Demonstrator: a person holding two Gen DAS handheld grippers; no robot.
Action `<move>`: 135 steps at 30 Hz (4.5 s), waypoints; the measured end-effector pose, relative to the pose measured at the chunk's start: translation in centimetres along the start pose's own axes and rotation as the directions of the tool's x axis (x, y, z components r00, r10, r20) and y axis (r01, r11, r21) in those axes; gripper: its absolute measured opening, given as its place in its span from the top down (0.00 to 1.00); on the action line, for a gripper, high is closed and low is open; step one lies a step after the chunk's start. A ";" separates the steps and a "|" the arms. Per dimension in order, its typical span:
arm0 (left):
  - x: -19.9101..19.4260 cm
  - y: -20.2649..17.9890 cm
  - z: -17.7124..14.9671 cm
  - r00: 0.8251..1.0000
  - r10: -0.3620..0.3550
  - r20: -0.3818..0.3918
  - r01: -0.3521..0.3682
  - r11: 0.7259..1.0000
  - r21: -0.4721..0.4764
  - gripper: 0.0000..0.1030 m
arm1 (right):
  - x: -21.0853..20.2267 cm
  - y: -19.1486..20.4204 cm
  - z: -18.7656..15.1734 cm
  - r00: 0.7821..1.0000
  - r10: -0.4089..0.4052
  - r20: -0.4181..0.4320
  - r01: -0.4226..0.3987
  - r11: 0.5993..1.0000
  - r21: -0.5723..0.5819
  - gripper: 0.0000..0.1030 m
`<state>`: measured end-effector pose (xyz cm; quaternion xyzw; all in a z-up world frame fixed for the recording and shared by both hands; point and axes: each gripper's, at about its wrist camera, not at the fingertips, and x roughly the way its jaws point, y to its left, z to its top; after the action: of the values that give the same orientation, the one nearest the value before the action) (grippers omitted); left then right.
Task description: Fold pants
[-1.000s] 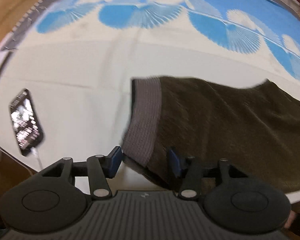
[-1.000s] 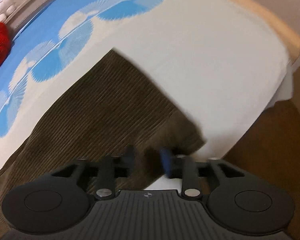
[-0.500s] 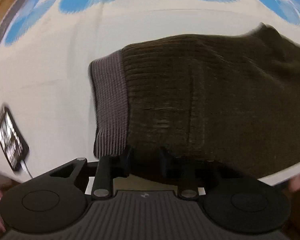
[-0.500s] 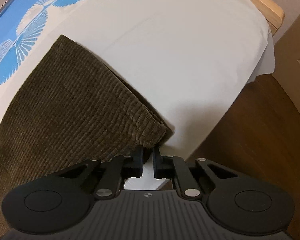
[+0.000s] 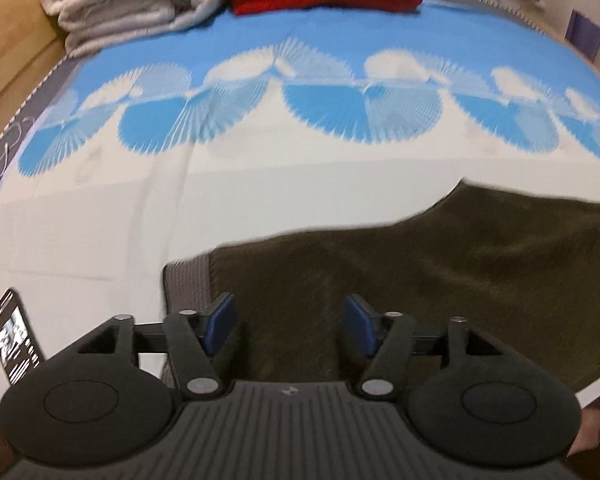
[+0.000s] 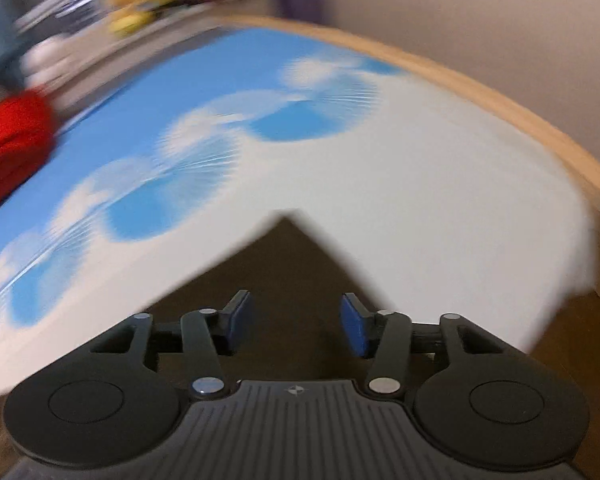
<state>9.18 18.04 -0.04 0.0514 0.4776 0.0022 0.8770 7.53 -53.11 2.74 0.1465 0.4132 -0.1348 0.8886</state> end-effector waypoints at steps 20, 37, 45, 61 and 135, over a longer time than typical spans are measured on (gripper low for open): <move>1.0 -7.4 4.6 0.995 -0.015 0.101 0.013 1.000 0.021 0.26 | 3.1 35.3 -5.7 0.841 0.515 -0.168 -0.522 0.688 -0.504 0.51; 3.4 -2.3 3.7 0.998 -0.032 -0.058 0.028 0.997 -0.066 0.31 | 9.9 46.8 -14.9 0.723 0.408 -0.557 -0.689 0.482 -0.542 0.68; 4.2 0.3 3.3 0.996 0.011 -0.087 -0.019 0.995 -0.094 0.31 | 10.5 48.4 -11.6 0.679 0.569 -0.464 -0.734 0.493 -0.468 1.00; 6.1 8.0 1.4 0.981 0.116 -0.157 -0.157 0.946 -0.283 0.16 | 11.8 46.7 -13.0 0.682 0.432 -0.590 -0.731 0.409 -0.546 0.45; 1.4 -19.8 1.7 0.989 -0.118 0.094 0.097 0.974 0.203 0.22 | 6.6 -10.9 -7.8 0.995 -0.014 -0.103 0.058 0.898 0.437 0.74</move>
<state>10.49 -1.69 -2.10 0.1124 0.4307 -0.0952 0.8904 2.29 -61.01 -8.83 0.3417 0.4176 -0.2335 0.8089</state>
